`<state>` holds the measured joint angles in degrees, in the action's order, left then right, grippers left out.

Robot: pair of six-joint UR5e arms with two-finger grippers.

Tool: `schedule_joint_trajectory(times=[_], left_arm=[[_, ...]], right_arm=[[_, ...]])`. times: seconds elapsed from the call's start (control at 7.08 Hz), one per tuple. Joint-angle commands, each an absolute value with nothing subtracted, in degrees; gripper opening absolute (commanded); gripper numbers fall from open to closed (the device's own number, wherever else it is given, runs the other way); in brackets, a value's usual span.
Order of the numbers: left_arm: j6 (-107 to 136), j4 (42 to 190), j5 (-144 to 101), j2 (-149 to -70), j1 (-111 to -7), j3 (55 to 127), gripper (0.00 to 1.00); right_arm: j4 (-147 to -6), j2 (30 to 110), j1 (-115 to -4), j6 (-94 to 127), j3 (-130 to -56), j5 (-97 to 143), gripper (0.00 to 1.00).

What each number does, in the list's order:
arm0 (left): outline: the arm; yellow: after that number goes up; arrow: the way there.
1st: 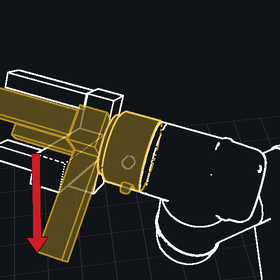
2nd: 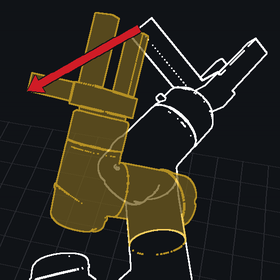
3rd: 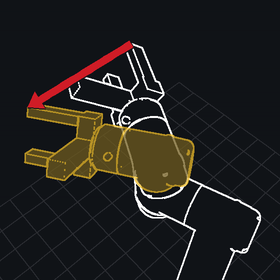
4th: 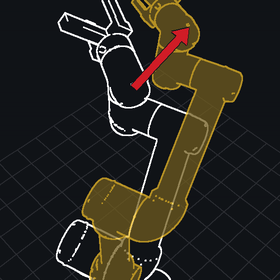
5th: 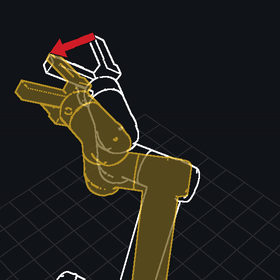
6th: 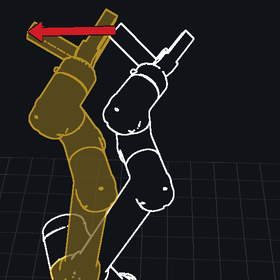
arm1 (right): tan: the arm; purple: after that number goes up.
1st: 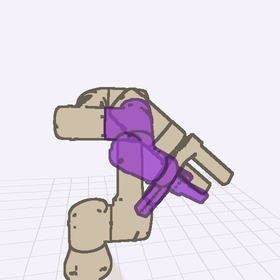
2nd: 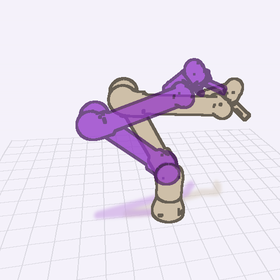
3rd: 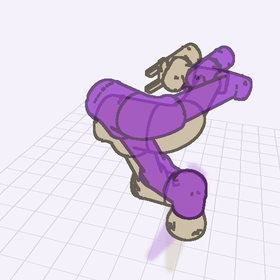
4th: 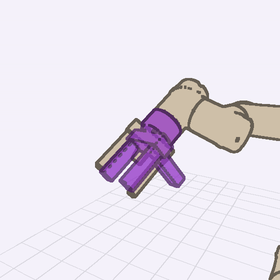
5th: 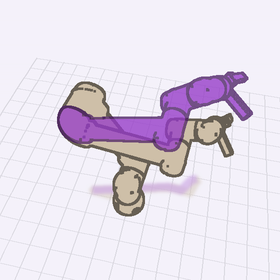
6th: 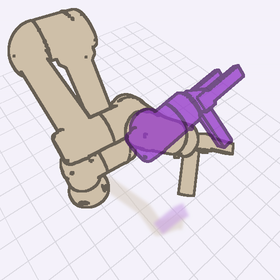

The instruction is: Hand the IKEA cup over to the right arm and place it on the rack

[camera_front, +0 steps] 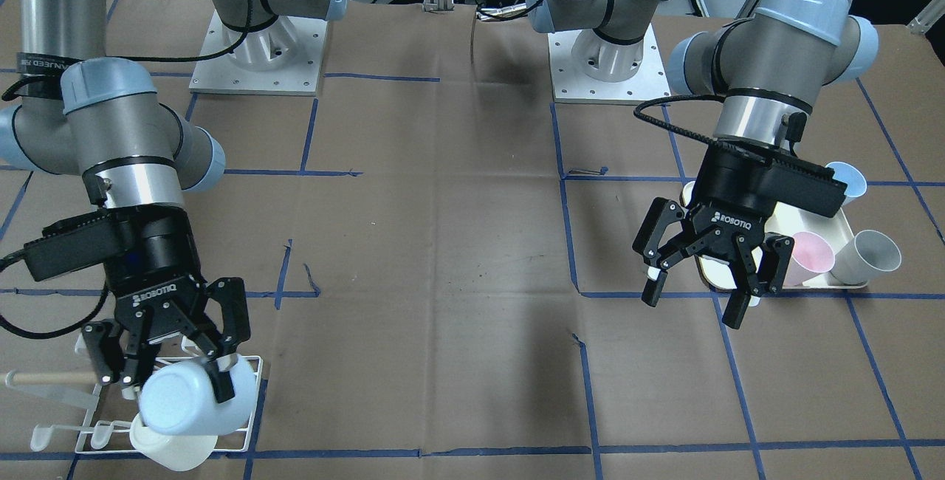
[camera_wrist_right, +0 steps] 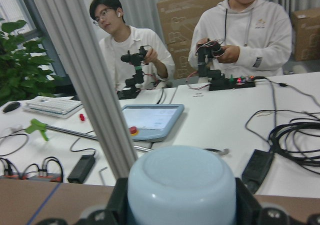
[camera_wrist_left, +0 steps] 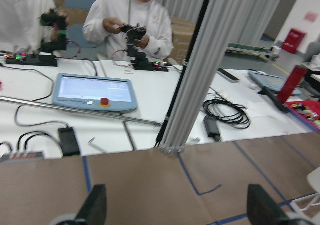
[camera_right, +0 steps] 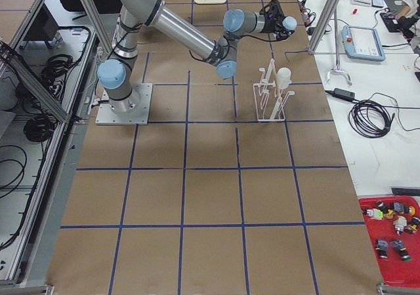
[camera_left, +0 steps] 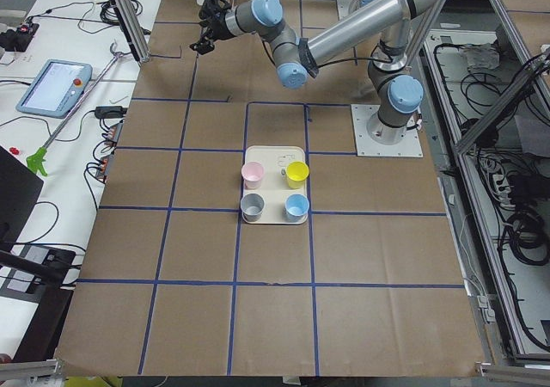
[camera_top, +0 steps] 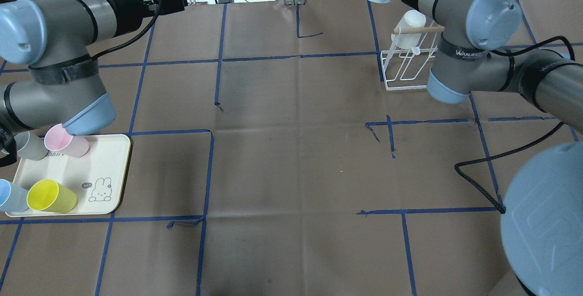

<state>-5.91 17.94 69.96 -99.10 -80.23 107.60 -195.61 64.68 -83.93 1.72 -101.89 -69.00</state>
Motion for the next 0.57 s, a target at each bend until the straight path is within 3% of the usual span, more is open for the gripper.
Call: schedule_joint_trajectory(times=[0.0,0.42], left_arm=[[-5.71,46.78,82.93,-95.99,-83.4,100.06,1.0],[-5.54,88.75,88.32,-90.46,-83.67,87.57,1.0]], right_arm=[[-195.56,64.34,-81.32,-3.34,-100.99,-80.13,0.11],[-196.17,61.45,-74.02,-9.56,-100.11,-80.24,0.11]])
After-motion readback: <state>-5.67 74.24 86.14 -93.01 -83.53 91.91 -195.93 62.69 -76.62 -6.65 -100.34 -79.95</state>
